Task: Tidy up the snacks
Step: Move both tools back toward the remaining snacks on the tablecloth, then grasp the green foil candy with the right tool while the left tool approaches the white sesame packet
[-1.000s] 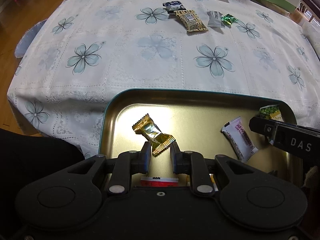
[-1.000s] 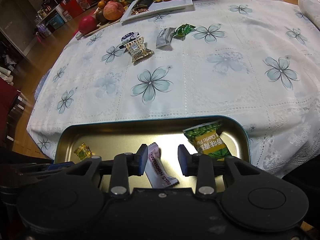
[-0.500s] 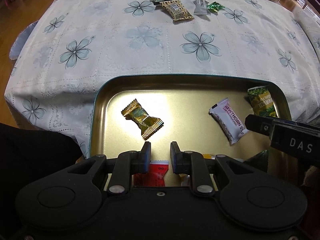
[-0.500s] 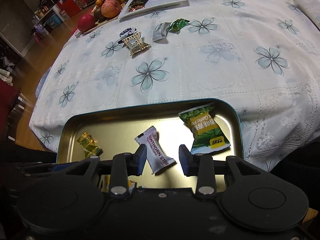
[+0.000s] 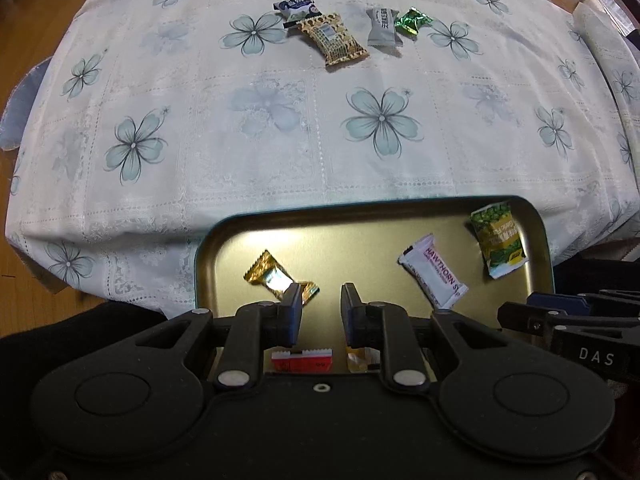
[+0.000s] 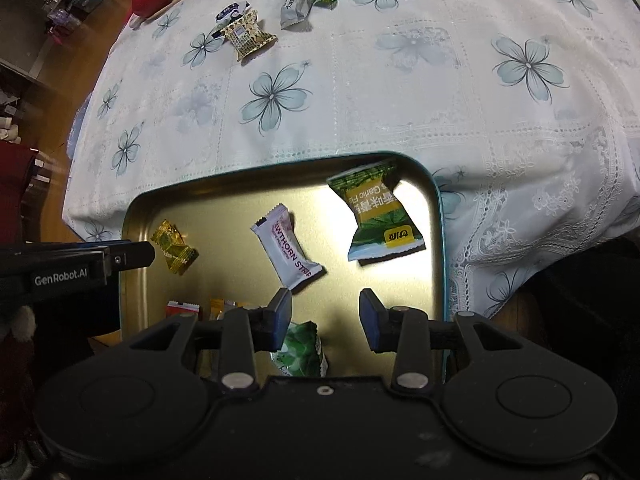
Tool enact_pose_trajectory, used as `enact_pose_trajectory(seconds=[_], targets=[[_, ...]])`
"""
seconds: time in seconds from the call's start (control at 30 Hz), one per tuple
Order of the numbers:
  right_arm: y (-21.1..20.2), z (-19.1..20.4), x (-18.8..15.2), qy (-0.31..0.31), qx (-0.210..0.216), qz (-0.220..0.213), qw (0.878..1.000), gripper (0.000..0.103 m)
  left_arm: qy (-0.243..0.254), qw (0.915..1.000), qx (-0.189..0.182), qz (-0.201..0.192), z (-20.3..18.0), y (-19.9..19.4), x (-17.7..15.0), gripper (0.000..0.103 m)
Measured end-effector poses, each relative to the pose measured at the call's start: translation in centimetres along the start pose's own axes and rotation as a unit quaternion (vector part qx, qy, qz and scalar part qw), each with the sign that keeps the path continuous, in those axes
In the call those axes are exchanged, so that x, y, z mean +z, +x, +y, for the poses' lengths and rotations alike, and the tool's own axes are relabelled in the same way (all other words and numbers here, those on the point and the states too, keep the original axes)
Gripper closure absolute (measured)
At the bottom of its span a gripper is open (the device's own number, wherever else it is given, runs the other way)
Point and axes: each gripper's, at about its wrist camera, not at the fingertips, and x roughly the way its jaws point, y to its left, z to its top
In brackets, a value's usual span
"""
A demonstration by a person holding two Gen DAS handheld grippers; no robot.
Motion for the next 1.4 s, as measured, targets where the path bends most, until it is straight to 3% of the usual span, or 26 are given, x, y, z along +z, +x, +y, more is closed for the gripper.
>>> enact_pose_trajectory(seconds=[0.3,0.73,1.17,1.4], targets=[[-1.5,-0.7,7.1,0.037,-0.003,-0.025,0.999,0.060,-0.022,0.9992,0.015,-0.029,1.1,-0.4,6.2,0.074],[0.7,-1.5,16.8,0.086,-0.022,-0.050,0.995,0.060,-0.087,0.9944,0.020,-0.057,3.0,2.3,13.9,0.074],[3.9,-1.1,24.8,0.139,-0.056,-0.121,0.981,0.060,-0.109,0.9930,0.026,-0.038,4.2,5.3,16.3,0.074],[5.9,0.1,27.5,0.131,-0.049,-0.168,0.976,0.060,-0.112,0.9927,0.024,-0.038,3.8,5.5,16.7,0.074]])
